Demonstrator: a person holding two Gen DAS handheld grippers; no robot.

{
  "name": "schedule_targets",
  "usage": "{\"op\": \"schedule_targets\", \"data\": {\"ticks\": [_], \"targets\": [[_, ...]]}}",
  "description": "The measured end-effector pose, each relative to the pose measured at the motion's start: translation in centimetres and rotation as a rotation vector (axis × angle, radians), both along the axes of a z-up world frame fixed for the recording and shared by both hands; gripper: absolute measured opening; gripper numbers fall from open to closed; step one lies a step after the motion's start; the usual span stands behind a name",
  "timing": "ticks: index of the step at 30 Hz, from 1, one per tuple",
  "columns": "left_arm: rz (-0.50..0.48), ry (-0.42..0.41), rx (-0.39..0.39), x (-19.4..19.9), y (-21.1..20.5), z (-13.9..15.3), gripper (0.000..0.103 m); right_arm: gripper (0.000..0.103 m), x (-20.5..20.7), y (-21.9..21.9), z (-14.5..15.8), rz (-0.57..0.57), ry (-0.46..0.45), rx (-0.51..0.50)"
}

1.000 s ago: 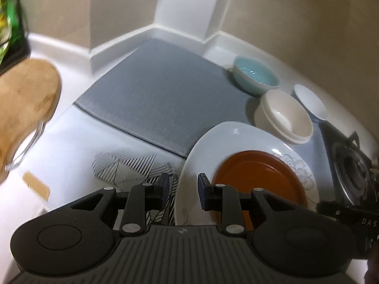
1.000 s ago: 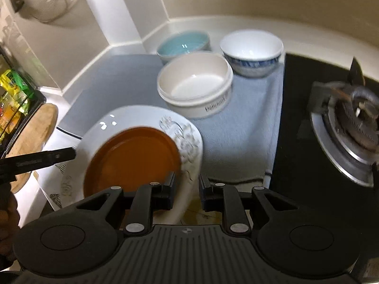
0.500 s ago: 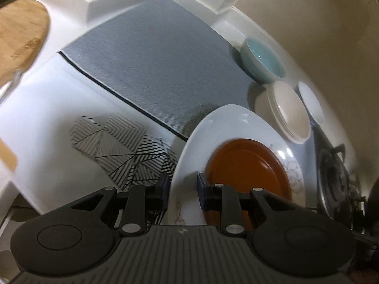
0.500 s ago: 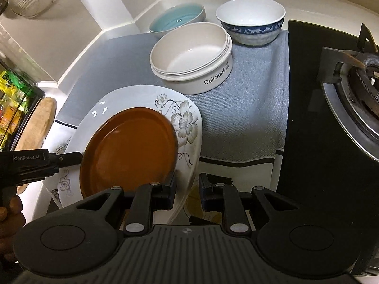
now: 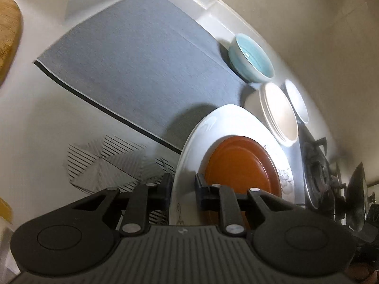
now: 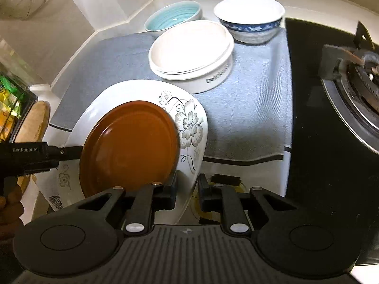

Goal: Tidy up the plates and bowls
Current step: 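Open the left gripper to release the orange plate and withdraw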

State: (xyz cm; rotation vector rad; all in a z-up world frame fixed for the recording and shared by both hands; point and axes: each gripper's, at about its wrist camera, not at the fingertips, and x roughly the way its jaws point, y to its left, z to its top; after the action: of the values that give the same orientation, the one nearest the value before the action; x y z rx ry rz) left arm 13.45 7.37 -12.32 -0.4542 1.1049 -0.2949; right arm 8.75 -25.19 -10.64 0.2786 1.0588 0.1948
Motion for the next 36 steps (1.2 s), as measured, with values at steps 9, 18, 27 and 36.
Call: {"op": "schedule_targets", "data": {"ticks": [9, 18, 27, 36], "targets": [[0.112, -0.024, -0.026, 2.9, 7.1, 0.0, 0.022, 0.019, 4.2, 6.7, 0.1, 0.021, -0.019, -0.014], [0.198, -0.065, -0.016, 7.0, 12.8, 0.3, 0.022, 0.020, 10.9, 13.6, 0.2, 0.020, -0.058, -0.018], [0.211, -0.088, 0.001, 8.3, 14.2, 0.3, 0.023, 0.020, 12.8, 16.5, 0.4, 0.017, -0.069, -0.038], [0.209, -0.116, 0.074, 8.4, 13.4, 0.9, 0.025, 0.023, 11.9, 16.4, 0.4, 0.006, -0.084, -0.029]]}}
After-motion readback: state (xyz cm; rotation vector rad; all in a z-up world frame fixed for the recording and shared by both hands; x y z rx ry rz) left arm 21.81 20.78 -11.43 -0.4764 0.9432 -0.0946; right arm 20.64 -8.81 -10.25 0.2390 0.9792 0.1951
